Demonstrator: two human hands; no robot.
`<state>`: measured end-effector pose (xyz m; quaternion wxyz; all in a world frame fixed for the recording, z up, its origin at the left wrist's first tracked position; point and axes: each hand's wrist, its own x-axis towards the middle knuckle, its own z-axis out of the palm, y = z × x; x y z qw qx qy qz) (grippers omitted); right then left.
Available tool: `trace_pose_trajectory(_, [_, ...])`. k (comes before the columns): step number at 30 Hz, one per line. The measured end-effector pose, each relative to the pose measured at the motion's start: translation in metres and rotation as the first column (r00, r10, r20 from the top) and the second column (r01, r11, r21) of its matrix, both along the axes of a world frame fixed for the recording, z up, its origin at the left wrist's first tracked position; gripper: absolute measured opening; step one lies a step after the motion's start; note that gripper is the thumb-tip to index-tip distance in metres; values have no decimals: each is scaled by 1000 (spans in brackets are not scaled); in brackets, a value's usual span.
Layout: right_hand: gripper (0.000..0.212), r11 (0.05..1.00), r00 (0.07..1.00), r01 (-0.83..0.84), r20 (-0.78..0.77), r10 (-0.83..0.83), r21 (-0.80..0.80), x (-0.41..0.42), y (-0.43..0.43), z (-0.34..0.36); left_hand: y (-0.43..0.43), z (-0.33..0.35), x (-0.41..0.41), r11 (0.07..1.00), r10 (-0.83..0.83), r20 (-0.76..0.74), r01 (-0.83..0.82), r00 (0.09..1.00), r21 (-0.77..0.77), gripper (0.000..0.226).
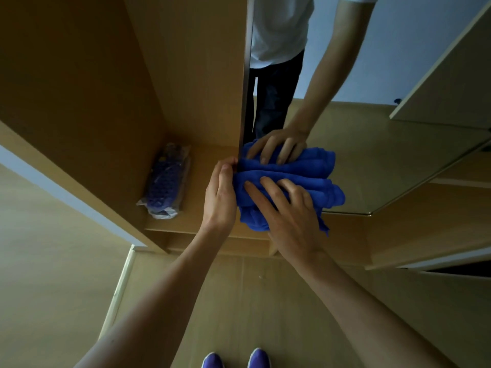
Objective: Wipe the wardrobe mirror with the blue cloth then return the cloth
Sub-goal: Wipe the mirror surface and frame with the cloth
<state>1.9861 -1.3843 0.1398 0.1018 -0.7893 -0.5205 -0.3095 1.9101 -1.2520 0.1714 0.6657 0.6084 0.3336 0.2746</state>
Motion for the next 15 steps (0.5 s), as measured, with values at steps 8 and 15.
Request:
trace_pose_trajectory(8, [44, 997, 997, -29, -68, 25, -67, 2, -1, -52, 0, -24, 0, 1000, -2, -20, 2, 1000, 3, 35])
trace_pose_trajectory(15, [59, 978, 964, -75, -266, 21, -195, 4, -14, -89, -2, -30, -1, 999, 15, -44, -12, 999, 53, 31])
